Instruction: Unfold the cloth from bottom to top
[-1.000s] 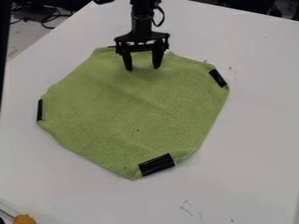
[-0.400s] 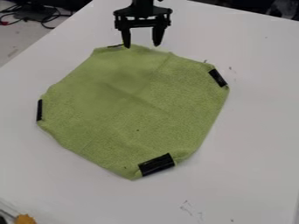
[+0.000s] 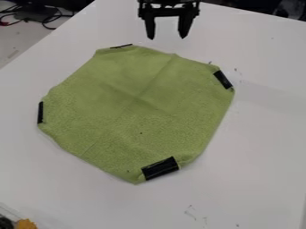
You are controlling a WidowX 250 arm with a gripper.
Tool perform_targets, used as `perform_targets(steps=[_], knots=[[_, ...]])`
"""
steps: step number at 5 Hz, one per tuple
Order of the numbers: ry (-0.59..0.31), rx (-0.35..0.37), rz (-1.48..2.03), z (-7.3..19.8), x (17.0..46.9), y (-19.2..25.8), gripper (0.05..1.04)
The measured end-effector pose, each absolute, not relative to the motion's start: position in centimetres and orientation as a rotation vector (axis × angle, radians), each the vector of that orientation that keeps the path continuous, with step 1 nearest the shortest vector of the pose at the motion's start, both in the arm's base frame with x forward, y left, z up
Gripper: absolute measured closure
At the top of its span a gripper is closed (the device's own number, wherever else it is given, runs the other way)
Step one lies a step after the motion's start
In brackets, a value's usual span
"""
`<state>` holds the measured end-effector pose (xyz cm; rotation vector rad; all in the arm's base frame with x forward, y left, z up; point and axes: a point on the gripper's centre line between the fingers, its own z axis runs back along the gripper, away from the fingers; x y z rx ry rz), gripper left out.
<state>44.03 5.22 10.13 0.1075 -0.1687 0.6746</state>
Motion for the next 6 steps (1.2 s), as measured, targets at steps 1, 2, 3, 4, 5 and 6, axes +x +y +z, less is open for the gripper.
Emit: perform_targets(steps=[1, 2, 3, 4, 5, 6], knots=[[-0.146, 0.076, 0.646, 11.2, 44.2, 2.1, 0.084], [-0.083, 0.070, 0.640, 10.2, 43.1, -0.4, 0.084], [-0.045, 0.060, 0.638, 8.8, 40.0, -4.2, 0.084], [-0.077, 0.066, 0.645, 8.8, 37.2, -6.8, 0.085], [-0.074, 0.079, 0.676, 8.9, 34.3, -8.4, 0.084], [-0.098, 0.059, 0.681, 9.7, 31.5, -10.6, 0.084]])
